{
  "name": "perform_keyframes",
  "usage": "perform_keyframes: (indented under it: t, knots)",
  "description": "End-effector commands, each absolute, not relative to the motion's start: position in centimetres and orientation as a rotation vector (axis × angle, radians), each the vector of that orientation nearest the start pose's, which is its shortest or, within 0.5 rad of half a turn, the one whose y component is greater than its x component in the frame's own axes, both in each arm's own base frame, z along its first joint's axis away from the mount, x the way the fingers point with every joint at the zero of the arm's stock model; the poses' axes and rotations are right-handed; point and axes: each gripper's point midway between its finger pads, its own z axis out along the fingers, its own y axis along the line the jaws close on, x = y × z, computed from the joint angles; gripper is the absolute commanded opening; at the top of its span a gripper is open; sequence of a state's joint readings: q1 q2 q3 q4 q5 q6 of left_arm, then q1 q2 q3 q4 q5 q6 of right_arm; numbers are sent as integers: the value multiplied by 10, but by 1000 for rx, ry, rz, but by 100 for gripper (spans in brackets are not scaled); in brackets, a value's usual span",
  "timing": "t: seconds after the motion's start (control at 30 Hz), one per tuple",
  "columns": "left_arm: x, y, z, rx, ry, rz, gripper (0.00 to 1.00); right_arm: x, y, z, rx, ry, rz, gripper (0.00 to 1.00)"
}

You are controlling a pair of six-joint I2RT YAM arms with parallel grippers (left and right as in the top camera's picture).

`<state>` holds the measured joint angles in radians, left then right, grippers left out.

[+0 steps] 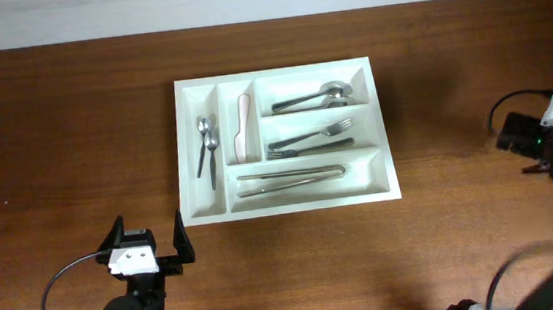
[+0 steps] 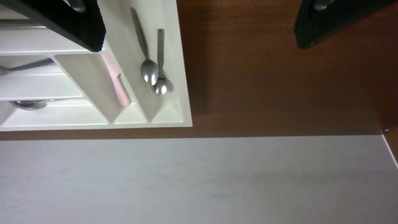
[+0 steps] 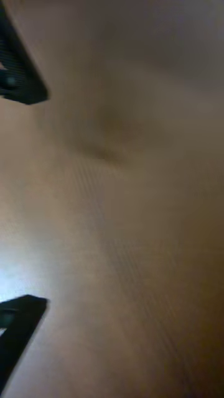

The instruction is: Pack container

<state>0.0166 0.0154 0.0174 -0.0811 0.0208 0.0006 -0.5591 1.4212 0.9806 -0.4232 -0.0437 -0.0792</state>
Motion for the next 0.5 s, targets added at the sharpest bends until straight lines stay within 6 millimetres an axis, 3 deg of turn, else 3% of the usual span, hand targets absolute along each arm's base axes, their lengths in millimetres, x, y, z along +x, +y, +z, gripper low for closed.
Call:
perform_keyframes:
  t: [0.0,0.2,0.47]
  knots:
    - [246,-1,157,24,1646,-2,99,332,-165,173,541,2184,-163,99]
    - [246,-1,157,24,1646,-2,99,325,-105,231,310,1872,-178,99]
    - [246,-1,157,24,1646,-2,99,283,-41,268,136,1605,-95,99]
